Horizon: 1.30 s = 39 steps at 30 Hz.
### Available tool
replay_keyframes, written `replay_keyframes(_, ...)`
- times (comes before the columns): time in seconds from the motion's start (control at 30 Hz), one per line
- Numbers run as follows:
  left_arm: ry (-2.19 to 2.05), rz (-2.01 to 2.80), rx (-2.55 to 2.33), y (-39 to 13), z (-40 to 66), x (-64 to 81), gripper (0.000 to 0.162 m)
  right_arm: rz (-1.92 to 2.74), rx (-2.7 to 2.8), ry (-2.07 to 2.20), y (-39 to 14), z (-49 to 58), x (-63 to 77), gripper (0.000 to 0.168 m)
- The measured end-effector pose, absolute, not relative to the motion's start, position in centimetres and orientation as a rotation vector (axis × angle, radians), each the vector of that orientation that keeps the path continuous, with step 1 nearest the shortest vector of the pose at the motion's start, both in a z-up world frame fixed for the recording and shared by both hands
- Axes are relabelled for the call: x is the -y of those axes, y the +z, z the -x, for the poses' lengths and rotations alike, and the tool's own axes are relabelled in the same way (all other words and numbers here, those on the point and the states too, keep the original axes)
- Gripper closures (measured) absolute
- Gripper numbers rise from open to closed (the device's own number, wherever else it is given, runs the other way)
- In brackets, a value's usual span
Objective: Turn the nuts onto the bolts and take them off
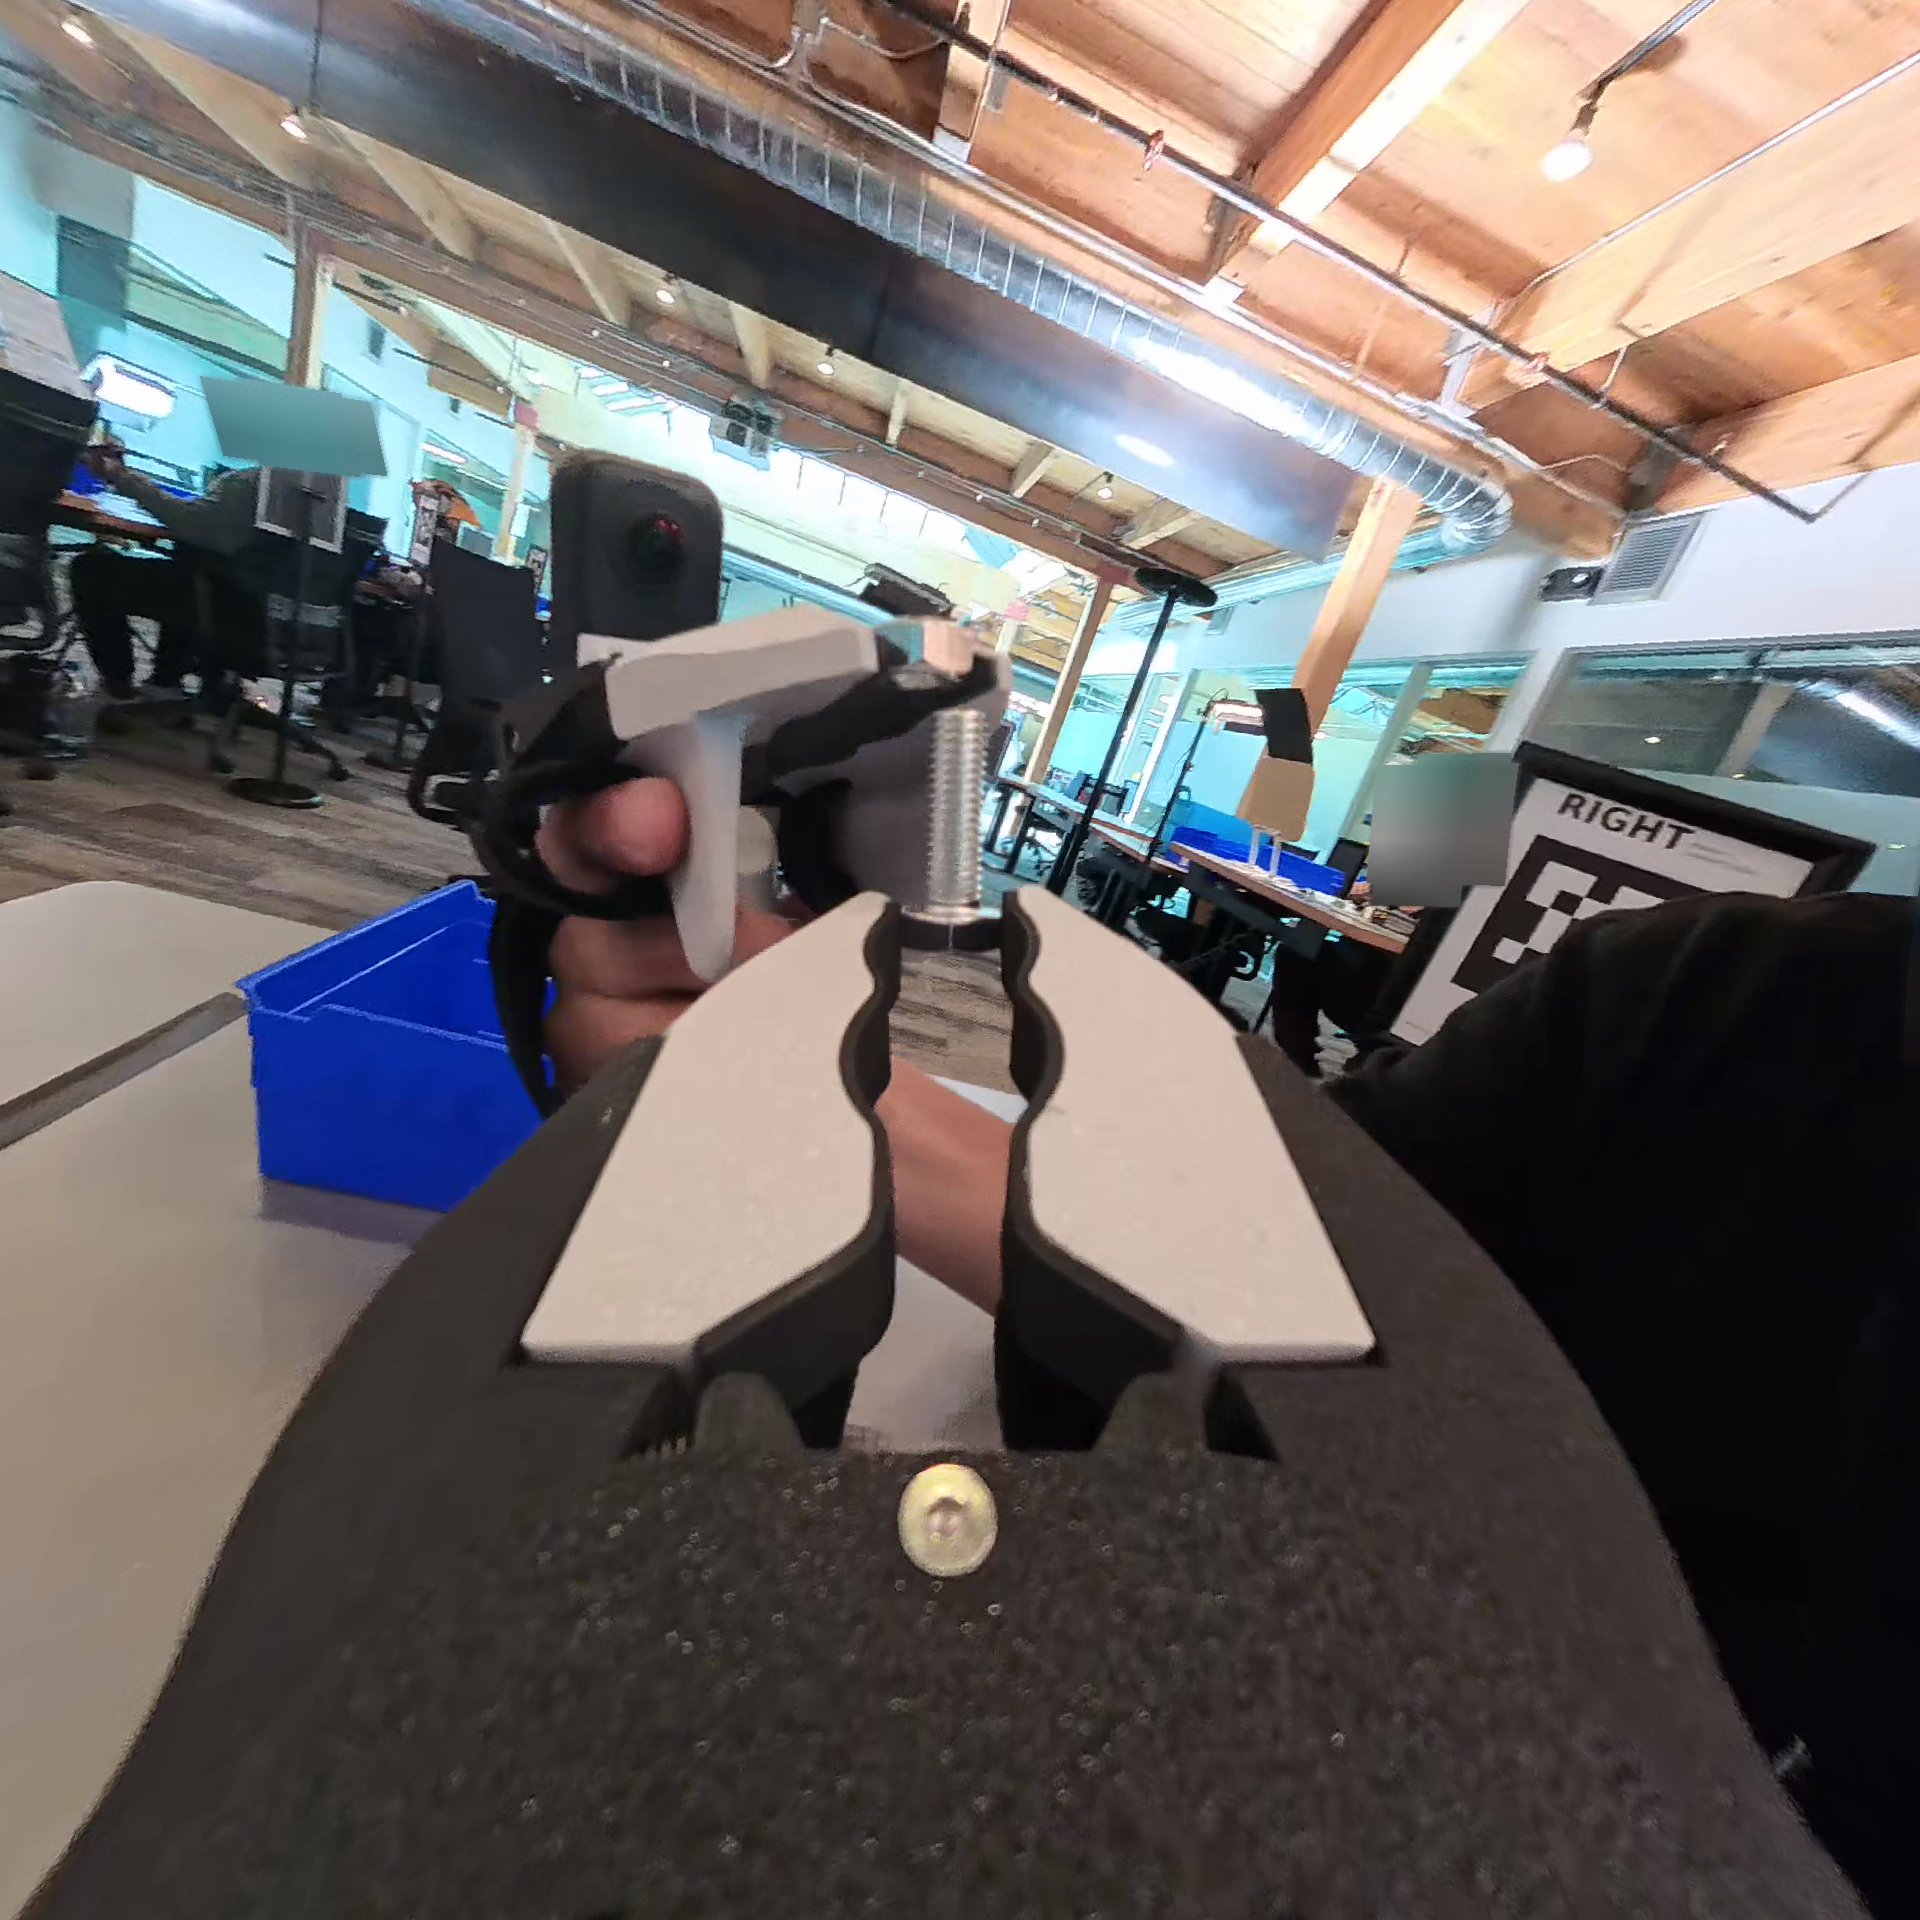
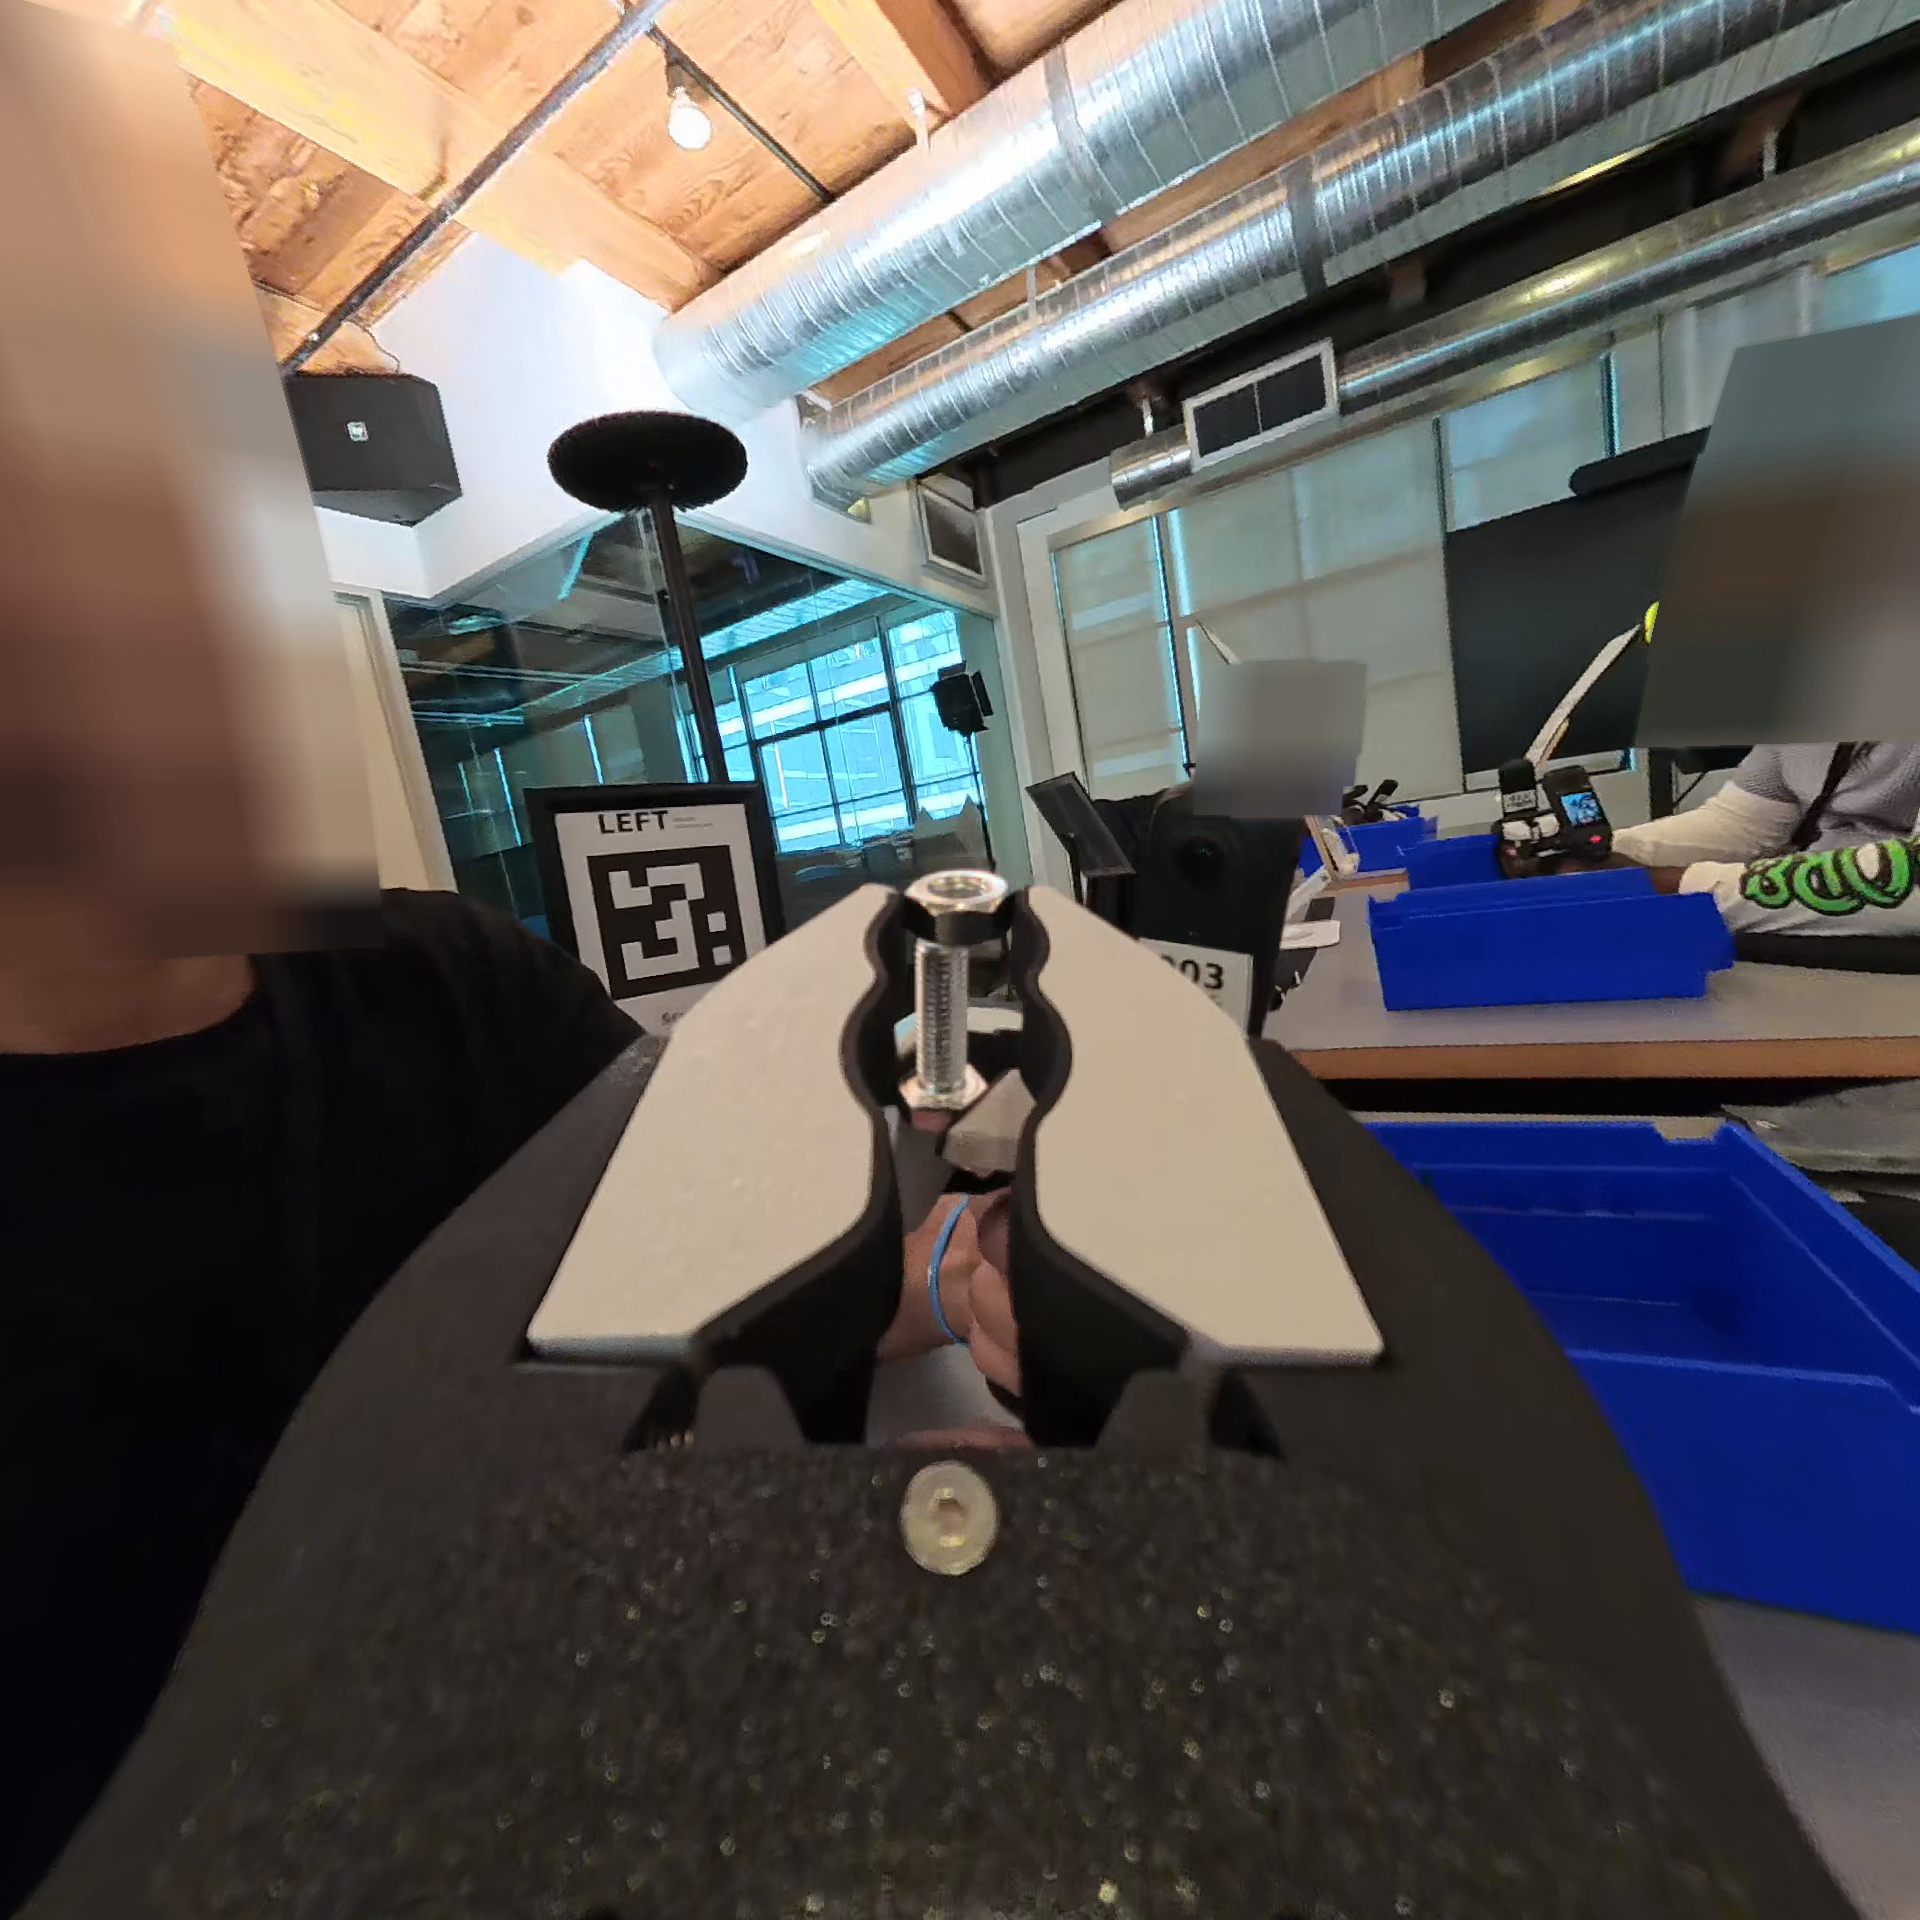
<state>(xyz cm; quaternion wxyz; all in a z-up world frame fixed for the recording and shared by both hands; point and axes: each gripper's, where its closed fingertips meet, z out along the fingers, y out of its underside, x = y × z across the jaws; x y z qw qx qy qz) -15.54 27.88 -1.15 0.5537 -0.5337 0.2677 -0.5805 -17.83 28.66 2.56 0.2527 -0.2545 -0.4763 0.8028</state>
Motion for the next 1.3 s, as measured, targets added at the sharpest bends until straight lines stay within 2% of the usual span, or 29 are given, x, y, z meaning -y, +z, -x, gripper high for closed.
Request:
replay_keyframes(1.1,-1.605,1.211,-0.620,-1.8,16.0,-27.3,0.145,0.624,1.350,2.374,1.2,18.1,-27.5,0.150)
replay_keyframes(1.3,-1.380,1.285,-0.597,-2.3,16.5,-28.6,0.145,0.723,1.311,2.308,0.8,19.0,-28.5,0.150)
